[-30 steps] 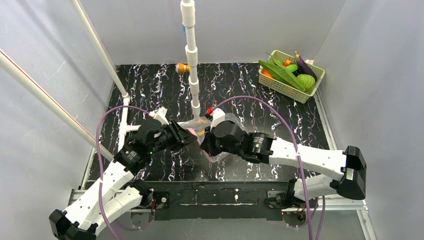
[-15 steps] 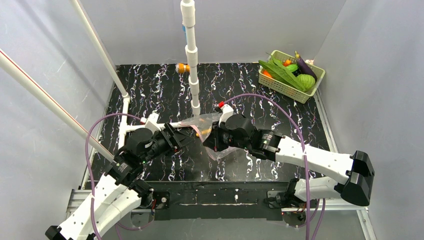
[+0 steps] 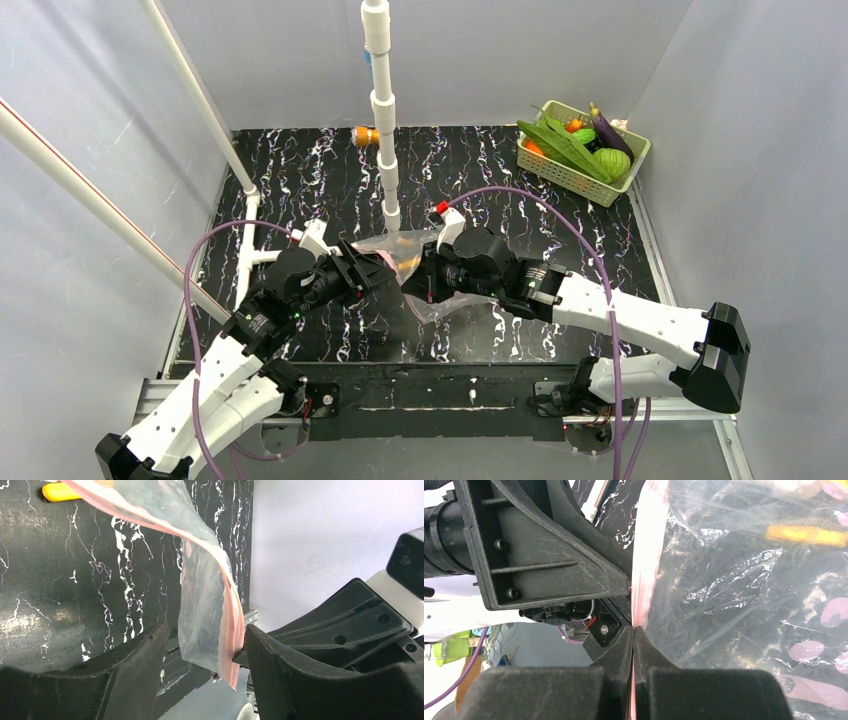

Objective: Place the food in the zip-top bag and seal the zipper
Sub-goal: Open the zipper of the food storage bag at the center of the board.

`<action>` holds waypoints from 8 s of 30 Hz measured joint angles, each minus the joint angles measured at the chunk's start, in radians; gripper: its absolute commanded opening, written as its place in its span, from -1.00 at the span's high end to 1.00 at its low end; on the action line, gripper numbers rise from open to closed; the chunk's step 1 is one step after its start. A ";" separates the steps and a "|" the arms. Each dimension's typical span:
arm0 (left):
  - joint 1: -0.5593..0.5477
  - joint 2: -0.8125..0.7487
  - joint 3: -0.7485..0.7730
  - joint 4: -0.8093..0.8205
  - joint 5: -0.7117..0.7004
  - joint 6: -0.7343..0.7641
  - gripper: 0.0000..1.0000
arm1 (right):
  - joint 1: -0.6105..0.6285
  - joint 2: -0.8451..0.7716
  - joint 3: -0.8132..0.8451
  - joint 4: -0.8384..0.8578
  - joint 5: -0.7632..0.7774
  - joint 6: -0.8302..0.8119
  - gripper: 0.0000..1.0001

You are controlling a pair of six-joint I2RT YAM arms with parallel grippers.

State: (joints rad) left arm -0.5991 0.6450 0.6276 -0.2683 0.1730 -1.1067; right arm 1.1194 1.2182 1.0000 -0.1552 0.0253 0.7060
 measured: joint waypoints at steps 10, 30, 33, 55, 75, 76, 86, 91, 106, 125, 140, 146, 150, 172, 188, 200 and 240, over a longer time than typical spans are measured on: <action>0.000 0.017 -0.002 0.029 0.009 -0.005 -0.16 | 0.000 0.000 0.000 0.002 -0.007 0.004 0.97; 0.000 -0.011 -0.024 0.002 -0.002 -0.006 0.06 | -0.013 0.000 0.000 0.002 -0.024 0.006 0.97; 0.000 0.007 -0.025 0.011 0.002 -0.005 0.00 | -0.013 0.000 0.000 0.004 -0.036 0.006 0.97; 0.000 -0.043 -0.031 0.019 0.007 -0.013 -0.07 | -0.013 0.000 -0.002 0.025 -0.053 0.018 0.97; 0.000 0.030 -0.038 0.080 0.018 -0.029 0.04 | -0.014 -0.002 -0.002 0.025 -0.051 0.008 0.97; 0.000 0.039 -0.038 0.087 0.020 -0.031 0.04 | -0.014 -0.002 -0.002 0.025 -0.051 0.005 0.97; 0.000 0.101 -0.038 0.134 0.027 -0.039 0.13 | -0.014 -0.002 -0.002 0.024 -0.054 -0.016 0.97; 0.000 0.101 -0.039 0.141 0.036 -0.038 0.11 | -0.014 0.001 -0.002 0.024 -0.059 -0.030 0.97; 0.000 0.080 -0.062 0.135 0.029 -0.023 0.45 | -0.014 0.041 -0.002 0.024 -0.103 -0.030 0.97; 0.000 -0.053 -0.067 0.015 -0.109 0.007 1.00 | 0.039 0.186 0.272 -0.279 0.137 -0.092 0.63; 0.000 -0.095 -0.060 -0.071 -0.113 -0.022 1.00 | 0.189 0.513 0.627 -0.616 0.496 -0.222 -0.07; 0.000 -0.101 -0.060 -0.077 -0.113 -0.028 1.00 | 0.224 0.511 0.642 -0.642 0.537 -0.242 -0.20; 0.000 -0.103 -0.060 -0.077 -0.115 -0.028 1.00 | 0.278 0.508 0.676 -0.659 0.561 -0.239 -0.22; 0.000 -0.099 -0.060 -0.077 -0.114 -0.058 1.00 | 0.307 0.473 0.672 -0.586 0.576 -0.225 0.12; 0.000 -0.113 -0.060 -0.086 -0.114 -0.073 1.00 | 0.307 0.473 0.553 -0.579 0.586 -0.182 0.59; 0.000 -0.123 -0.060 -0.107 -0.114 -0.073 1.00 | 0.305 0.520 0.618 -0.577 0.654 -0.214 0.74; 0.000 -0.209 -0.055 -0.260 -0.188 0.003 0.36 | 0.295 0.361 0.462 -0.295 0.568 -0.317 0.97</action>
State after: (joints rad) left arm -0.5987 0.4357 0.5729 -0.5286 -0.0146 -1.1033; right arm 1.4143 1.5794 1.4616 -0.4499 0.5934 0.3885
